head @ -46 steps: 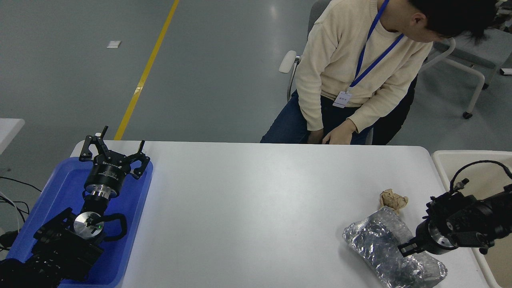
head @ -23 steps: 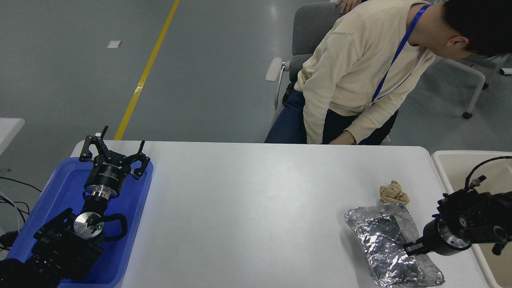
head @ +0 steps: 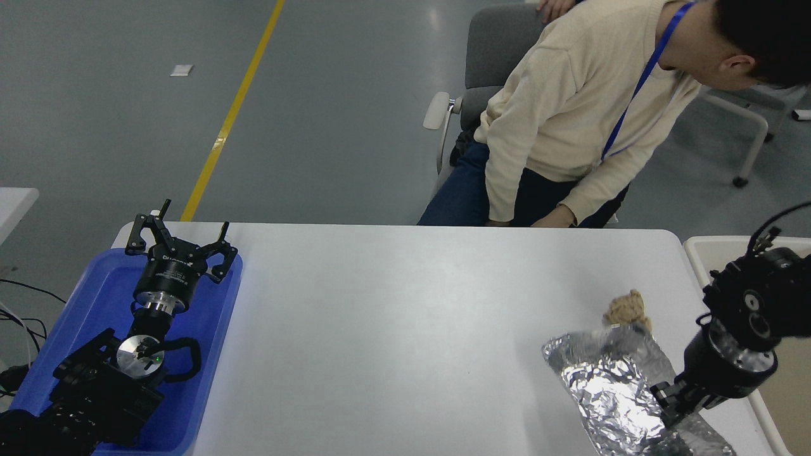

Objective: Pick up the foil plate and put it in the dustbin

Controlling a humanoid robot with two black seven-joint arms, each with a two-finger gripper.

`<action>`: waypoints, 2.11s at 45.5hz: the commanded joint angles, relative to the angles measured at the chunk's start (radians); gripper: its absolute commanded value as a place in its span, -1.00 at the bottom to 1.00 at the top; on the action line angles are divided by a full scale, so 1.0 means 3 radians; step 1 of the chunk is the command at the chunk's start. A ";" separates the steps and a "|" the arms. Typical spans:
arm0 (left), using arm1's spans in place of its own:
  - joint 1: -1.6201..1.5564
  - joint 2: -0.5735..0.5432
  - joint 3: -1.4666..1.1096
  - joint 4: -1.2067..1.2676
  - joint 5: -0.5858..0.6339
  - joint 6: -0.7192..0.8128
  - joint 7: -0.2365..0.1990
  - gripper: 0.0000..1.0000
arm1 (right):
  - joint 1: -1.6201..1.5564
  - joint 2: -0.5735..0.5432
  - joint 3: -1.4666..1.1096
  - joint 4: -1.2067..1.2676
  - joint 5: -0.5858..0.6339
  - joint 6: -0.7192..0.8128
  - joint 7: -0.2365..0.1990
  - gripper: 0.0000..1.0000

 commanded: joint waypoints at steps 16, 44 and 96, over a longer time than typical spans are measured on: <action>0.0001 0.0000 0.0000 0.0000 0.0000 0.0000 0.0000 1.00 | 0.1598 -0.0023 -0.0087 0.0087 0.0454 0.0461 0.0001 -1.00; 0.0001 0.0000 0.0000 0.0000 0.0000 0.0000 -0.0005 1.00 | 0.2197 -0.0038 -0.0541 0.0093 0.0551 0.0461 -0.0010 -1.00; 0.0001 0.0000 0.0000 0.0005 -0.0005 0.0000 -0.0026 1.00 | -0.0215 -0.2134 -0.0272 -0.1682 0.0101 0.0278 -0.0035 -1.00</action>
